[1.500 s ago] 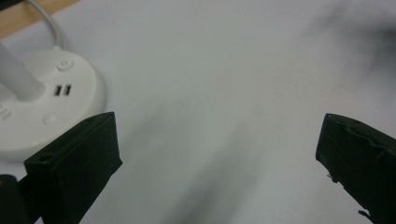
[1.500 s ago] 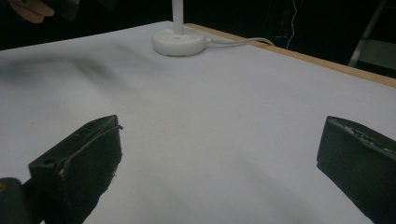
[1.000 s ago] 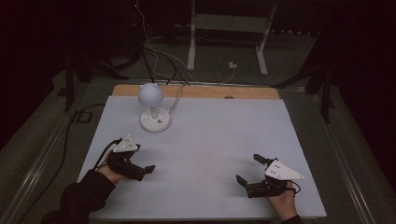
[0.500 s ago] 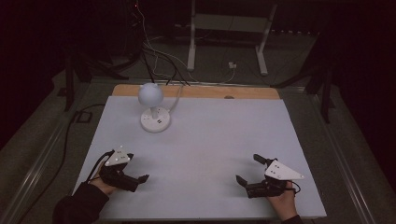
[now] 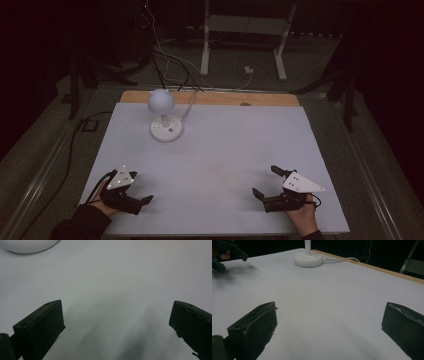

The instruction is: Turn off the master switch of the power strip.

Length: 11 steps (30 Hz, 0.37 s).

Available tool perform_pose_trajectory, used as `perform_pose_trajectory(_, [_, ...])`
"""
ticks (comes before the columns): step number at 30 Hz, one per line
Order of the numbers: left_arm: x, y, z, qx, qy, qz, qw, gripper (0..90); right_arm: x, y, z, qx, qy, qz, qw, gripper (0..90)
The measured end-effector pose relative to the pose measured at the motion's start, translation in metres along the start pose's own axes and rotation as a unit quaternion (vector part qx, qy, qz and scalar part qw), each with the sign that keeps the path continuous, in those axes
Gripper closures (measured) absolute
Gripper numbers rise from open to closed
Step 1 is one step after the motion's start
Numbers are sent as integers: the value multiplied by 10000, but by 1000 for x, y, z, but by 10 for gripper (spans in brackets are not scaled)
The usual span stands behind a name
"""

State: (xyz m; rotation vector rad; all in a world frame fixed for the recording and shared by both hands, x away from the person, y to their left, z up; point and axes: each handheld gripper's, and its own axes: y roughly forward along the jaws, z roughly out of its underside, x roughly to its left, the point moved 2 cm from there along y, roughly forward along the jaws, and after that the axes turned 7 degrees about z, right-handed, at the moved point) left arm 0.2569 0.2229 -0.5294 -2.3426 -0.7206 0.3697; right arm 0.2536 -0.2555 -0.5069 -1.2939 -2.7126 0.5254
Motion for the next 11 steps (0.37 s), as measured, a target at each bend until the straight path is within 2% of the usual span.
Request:
perform_pose_trajectory(2, [0, 1, 0, -21, 48, -46, 10000, 3, 0, 0, 0, 0, -16, 2, 10000, 0])
perform_pose_trajectory(7, [0, 1, 1, -32, 49, 17, 10000, 3, 0, -1, 0, -11, -24, 2, 10000, 0])
perform_pose_trajectory(11, [0, 1, 0, -56, 62, -14, 10000, 3, 1, -1, 0, -9, -48, -6, 10000, 0])
